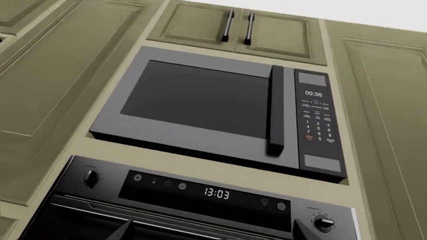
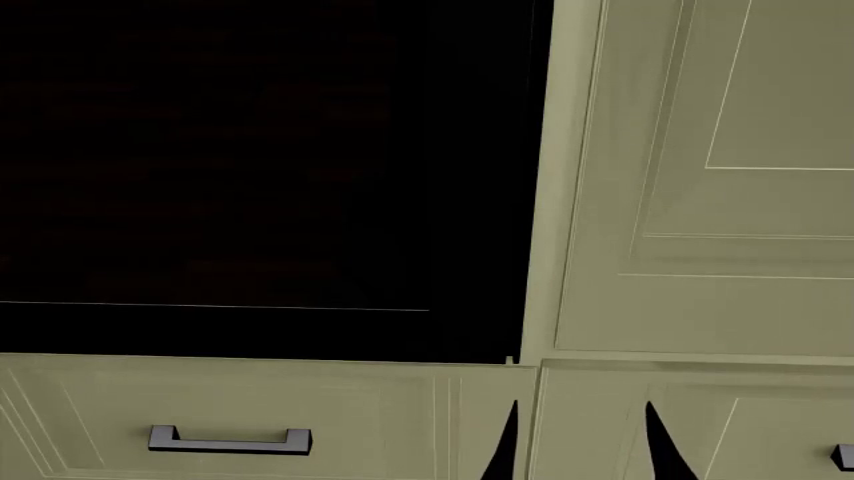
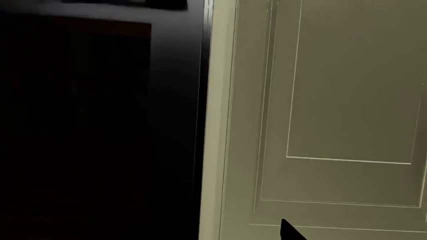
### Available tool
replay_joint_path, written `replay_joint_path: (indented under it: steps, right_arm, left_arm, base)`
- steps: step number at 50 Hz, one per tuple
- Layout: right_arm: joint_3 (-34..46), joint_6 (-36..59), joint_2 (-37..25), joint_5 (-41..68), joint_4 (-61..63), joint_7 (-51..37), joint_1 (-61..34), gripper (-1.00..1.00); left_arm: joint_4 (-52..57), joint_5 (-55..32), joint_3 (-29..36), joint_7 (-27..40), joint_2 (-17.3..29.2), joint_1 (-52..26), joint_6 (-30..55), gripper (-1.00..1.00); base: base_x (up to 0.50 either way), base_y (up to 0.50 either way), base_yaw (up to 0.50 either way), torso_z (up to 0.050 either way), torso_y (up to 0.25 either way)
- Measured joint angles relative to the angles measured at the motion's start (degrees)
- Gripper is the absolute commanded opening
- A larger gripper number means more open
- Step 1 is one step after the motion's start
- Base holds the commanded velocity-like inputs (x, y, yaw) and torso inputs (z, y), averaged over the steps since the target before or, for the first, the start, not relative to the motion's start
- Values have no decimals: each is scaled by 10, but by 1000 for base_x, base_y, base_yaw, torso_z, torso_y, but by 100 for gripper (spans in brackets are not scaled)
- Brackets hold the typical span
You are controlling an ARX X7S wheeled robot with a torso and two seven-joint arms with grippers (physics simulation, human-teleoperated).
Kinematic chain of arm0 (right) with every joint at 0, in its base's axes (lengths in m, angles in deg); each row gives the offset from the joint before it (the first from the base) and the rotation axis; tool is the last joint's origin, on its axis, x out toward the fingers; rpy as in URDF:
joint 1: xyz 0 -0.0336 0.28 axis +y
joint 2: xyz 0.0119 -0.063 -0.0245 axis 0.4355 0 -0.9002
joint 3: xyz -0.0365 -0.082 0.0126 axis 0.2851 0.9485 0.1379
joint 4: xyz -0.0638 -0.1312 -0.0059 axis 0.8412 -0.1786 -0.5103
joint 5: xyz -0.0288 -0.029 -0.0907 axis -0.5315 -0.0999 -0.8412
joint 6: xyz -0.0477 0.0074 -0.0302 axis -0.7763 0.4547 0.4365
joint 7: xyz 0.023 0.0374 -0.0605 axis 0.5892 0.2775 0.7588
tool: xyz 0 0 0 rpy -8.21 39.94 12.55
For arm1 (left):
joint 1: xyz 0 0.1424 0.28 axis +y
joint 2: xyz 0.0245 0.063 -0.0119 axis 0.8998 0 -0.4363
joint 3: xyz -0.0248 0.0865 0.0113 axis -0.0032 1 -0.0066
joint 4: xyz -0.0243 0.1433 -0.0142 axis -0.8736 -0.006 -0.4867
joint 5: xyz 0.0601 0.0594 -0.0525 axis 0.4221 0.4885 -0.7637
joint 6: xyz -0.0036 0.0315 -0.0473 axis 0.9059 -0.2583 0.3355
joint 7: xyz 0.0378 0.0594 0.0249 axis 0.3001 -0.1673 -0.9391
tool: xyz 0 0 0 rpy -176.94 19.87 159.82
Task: Press the start button on the microwave
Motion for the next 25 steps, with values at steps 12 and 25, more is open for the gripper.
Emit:
replay_joint_path:
  steps: [12, 25]
  right_arm:
    - [6, 29, -13, -20, 67, -13, -7, 100]
    - [16, 3, -27, -69, 122, -36, -4, 100]
  left_arm:
    - [-1, 3, 2, 5, 4, 2, -24, 100]
    - [1, 8, 6, 12, 9, 1, -28, 100]
  base:
    - [0, 0, 0, 0, 0]
    - [0, 0, 0, 0, 0]
